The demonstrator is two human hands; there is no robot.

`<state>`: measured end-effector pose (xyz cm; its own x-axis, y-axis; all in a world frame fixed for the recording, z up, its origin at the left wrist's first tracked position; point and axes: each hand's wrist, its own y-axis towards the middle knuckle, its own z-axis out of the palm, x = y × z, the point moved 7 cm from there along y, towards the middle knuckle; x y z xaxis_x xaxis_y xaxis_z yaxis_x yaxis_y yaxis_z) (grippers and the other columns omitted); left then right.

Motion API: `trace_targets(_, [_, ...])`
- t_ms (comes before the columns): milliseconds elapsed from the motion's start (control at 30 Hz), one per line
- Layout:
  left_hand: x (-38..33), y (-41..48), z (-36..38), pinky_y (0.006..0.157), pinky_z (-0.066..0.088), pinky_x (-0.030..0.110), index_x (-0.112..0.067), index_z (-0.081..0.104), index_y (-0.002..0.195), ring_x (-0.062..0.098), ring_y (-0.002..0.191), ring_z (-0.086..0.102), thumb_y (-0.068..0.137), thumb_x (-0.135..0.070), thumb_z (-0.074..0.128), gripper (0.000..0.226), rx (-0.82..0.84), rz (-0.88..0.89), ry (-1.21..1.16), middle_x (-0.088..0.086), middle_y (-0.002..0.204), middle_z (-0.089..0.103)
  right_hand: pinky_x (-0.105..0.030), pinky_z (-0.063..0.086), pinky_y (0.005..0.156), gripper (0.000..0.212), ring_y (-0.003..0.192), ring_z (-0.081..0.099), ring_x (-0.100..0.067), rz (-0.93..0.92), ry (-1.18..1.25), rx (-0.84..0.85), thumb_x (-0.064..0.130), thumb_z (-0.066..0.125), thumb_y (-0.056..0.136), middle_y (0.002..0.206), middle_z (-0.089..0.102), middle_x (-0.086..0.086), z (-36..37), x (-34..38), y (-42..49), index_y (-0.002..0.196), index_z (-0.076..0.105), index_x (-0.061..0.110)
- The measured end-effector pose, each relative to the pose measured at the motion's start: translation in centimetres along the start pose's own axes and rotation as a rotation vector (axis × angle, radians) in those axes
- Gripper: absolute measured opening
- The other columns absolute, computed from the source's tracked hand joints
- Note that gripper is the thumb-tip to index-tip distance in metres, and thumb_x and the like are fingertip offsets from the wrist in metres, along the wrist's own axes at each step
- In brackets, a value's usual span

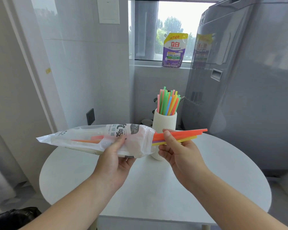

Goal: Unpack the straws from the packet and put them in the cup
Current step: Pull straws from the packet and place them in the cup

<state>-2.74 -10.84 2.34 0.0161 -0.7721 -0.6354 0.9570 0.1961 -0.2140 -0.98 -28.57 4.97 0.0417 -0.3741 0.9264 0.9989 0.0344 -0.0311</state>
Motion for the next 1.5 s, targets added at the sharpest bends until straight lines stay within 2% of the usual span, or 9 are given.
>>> trace_targets(100, [-0.1, -0.1, 0.1, 0.057, 0.063, 0.028, -0.013, 0.069, 0.126, 0.014, 0.078, 0.079, 0.095, -0.012, 0.068, 0.031, -0.004, -0.004, -0.011, 0.001, 0.094, 0.082, -0.028, 0.057, 0.07, 0.028, 0.074, 0.068, -0.021, -0.031, -0.037, -0.032, 0.025, 0.067, 0.095, 0.098, 0.076, -0.02, -0.2, 0.1, 0.2, 0.112, 0.071, 0.003])
trace_targets(300, [-0.9, 0.1, -0.3, 0.056, 0.063, 0.029, -0.014, 0.069, 0.124, 0.014, 0.077, 0.079, 0.095, -0.013, 0.068, 0.029, -0.023, 0.0, -0.025, 0.001, 0.092, 0.082, -0.036, 0.061, 0.077, 0.018, 0.064, 0.072, -0.017, -0.088, -0.088, -0.127, 0.024, 0.067, 0.096, 0.073, 0.076, -0.006, -1.2, 0.7, 0.3, 0.099, 0.073, 0.007])
trace_targets(400, [-1.1, 0.3, -0.5, 0.059, 0.064, 0.029, -0.015, 0.07, 0.121, 0.014, 0.078, 0.079, 0.095, -0.013, 0.068, 0.026, -0.023, 0.0, -0.02, 0.001, 0.092, 0.082, -0.037, 0.061, 0.077, 0.022, 0.064, 0.072, -0.018, -0.095, -0.096, -0.152, 0.024, 0.067, 0.095, 0.073, 0.075, -0.008, -1.8, 1.0, 0.4, 0.098, 0.073, 0.003])
trace_targets(600, [-1.7, 0.7, -1.1, 0.061, 0.064, 0.029, -0.013, 0.069, 0.123, 0.015, 0.079, 0.079, 0.095, -0.013, 0.068, 0.027, -0.039, 0.013, -0.032, 0.002, 0.095, 0.082, -0.03, 0.061, 0.065, 0.022, 0.062, 0.072, -0.02, -0.144, -0.192, -0.142, 0.022, 0.067, 0.095, 0.072, 0.075, -0.011, -2.3, 3.0, 0.8, 0.094, 0.072, 0.001])
trace_targets(767, [-2.5, 1.2, -2.0, 0.058, 0.062, 0.026, -0.012, 0.066, 0.128, 0.013, 0.076, 0.079, 0.096, -0.013, 0.066, 0.032, -0.071, 0.046, -0.042, 0.001, 0.092, 0.081, -0.022, 0.058, 0.056, 0.018, 0.053, 0.068, -0.013, -0.222, -0.213, -0.159, 0.017, 0.067, 0.095, 0.06, 0.071, -0.002, -3.5, 6.3, 1.4, 0.085, 0.069, 0.002])
trace_targets(1267, [-2.8, 2.2, -3.4, 0.057, 0.061, 0.025, -0.01, 0.064, 0.135, 0.013, 0.079, 0.079, 0.096, -0.011, 0.066, 0.039, -0.112, 0.066, -0.035, 0.004, 0.111, 0.078, -0.021, 0.059, 0.056, 0.017, 0.056, 0.07, -0.013, -0.416, -0.377, -0.198, 0.02, 0.07, 0.094, 0.067, 0.073, -0.004, -6.9, 15.9, 1.1, 0.089, 0.07, 0.003])
trace_targets(1500, [-1.9, 2.0, -3.0, 0.056, 0.061, 0.026, -0.01, 0.066, 0.132, 0.014, 0.079, 0.079, 0.095, -0.011, 0.067, 0.037, -0.102, 0.031, -0.023, 0.003, 0.103, 0.08, -0.021, 0.06, 0.057, 0.015, 0.059, 0.073, -0.014, -0.525, -0.479, -0.213, 0.022, 0.071, 0.093, 0.073, 0.074, -0.005, -5.7, 19.0, 0.8, 0.086, 0.071, 0.008])
